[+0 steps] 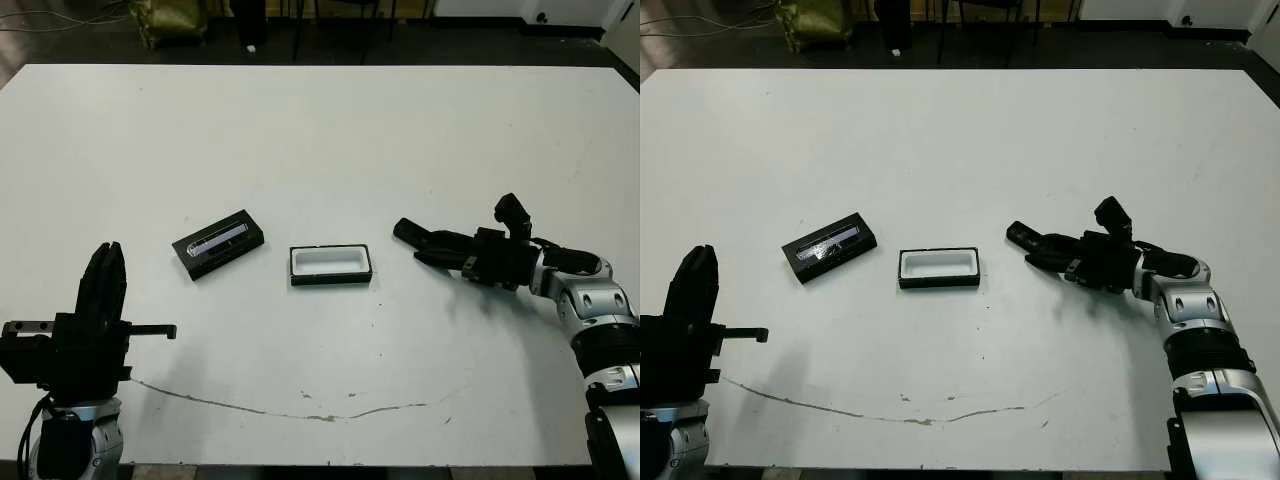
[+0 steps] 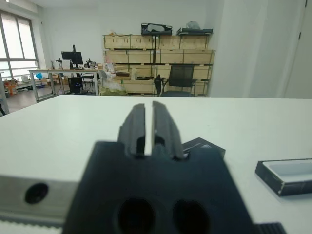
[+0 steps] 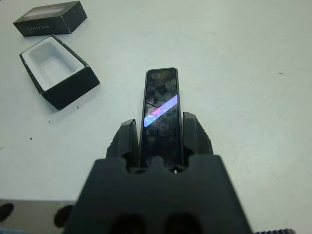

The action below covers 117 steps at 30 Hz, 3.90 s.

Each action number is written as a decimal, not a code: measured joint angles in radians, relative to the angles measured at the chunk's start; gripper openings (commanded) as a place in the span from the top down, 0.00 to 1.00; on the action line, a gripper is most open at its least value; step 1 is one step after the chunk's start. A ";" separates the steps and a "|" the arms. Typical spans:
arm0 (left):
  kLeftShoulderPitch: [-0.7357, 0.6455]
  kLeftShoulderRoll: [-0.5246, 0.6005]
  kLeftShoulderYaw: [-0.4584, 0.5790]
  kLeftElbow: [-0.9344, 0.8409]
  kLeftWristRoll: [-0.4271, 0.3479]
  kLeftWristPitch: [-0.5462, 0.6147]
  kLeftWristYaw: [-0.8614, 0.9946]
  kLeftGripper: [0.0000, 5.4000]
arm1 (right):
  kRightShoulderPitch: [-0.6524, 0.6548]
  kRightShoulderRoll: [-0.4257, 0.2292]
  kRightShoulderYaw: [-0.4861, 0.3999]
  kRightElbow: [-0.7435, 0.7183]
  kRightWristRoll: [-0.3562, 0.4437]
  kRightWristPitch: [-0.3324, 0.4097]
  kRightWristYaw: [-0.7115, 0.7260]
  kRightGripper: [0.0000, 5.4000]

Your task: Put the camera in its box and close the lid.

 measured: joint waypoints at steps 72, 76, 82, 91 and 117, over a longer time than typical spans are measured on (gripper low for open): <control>0.023 -0.009 -0.023 -0.001 0.019 -0.011 0.018 1.00 | -0.171 0.049 0.197 -0.336 -0.046 0.135 0.196 0.88; 0.025 -0.010 -0.026 -0.001 0.021 -0.013 0.021 1.00 | -0.180 0.052 0.226 -0.352 -0.069 0.150 0.190 0.88; 0.029 -0.010 -0.028 0.000 0.014 -0.017 0.018 1.00 | -0.202 0.081 0.244 -0.314 -0.082 0.149 0.185 0.88; 0.036 -0.010 -0.029 -0.006 0.016 -0.011 0.026 1.00 | -0.239 0.116 0.262 -0.230 -0.099 0.121 0.207 0.88; 0.066 -0.013 -0.046 -0.031 0.015 0.009 0.036 1.00 | -0.294 0.111 0.332 -0.206 -0.179 0.145 0.300 0.88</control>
